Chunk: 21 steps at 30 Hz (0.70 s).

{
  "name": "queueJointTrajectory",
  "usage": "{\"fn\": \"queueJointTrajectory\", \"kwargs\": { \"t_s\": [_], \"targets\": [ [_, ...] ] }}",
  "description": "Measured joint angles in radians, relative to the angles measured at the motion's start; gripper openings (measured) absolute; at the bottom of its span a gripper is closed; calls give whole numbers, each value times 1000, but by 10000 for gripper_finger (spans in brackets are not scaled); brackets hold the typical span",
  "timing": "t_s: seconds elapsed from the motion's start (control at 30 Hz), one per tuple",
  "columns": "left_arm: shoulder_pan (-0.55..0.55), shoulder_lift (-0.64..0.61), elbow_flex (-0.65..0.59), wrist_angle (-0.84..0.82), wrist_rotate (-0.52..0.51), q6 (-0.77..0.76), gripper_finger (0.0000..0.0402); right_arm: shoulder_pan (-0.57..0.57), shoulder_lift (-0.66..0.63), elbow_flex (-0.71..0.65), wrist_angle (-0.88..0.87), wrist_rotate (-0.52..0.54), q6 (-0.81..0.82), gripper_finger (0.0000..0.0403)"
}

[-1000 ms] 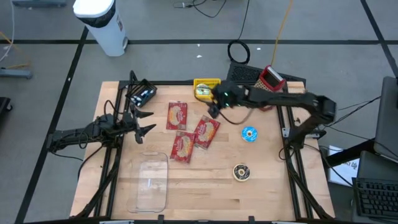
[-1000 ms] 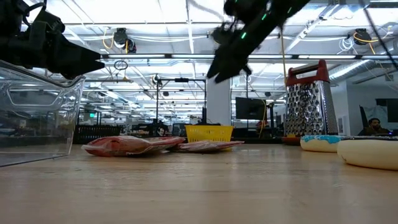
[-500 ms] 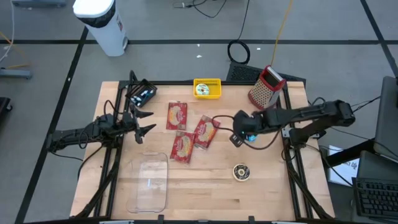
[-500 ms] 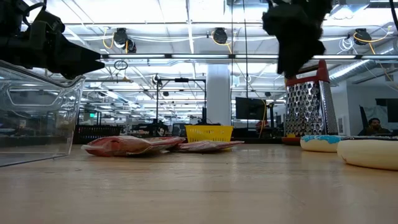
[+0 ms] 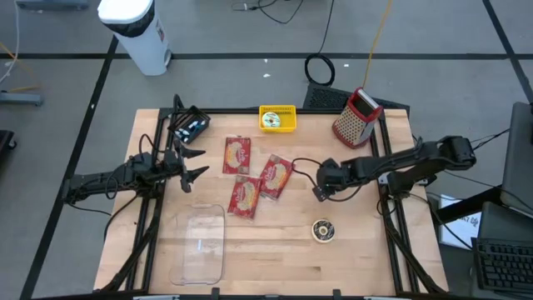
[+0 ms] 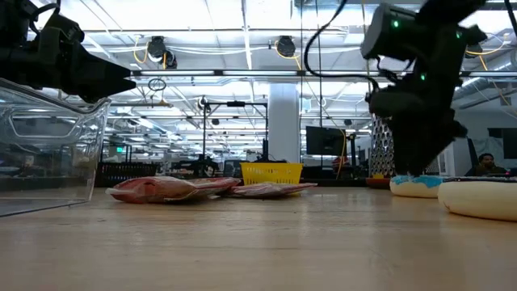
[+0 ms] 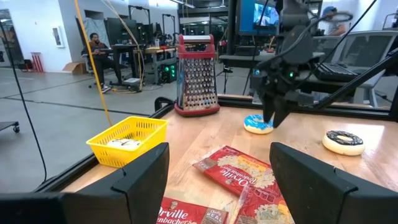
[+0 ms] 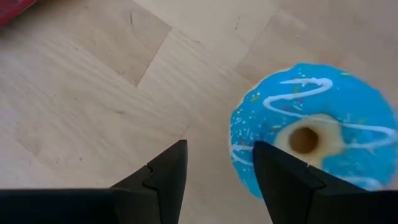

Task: Pick & Place Food Item
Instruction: Put the blue donut into the yellow bin

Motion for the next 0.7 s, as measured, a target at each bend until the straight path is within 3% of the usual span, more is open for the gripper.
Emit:
{"fn": "queueJointTrajectory", "kwargs": {
  "t_s": [0.17, 0.4, 0.7],
  "targets": [
    [0, 0, 0, 0, 0, 0, 280, -3, -1, -82, 124, 1, 1, 171],
    [0, 0, 0, 0, 0, 0, 280, -4, -26, -91, 135, -3, -29, 171],
    [0, 0, 0, 0, 0, 0, 280, -47, -215, -85, 130, -54, -50, 171]
  ]
}}
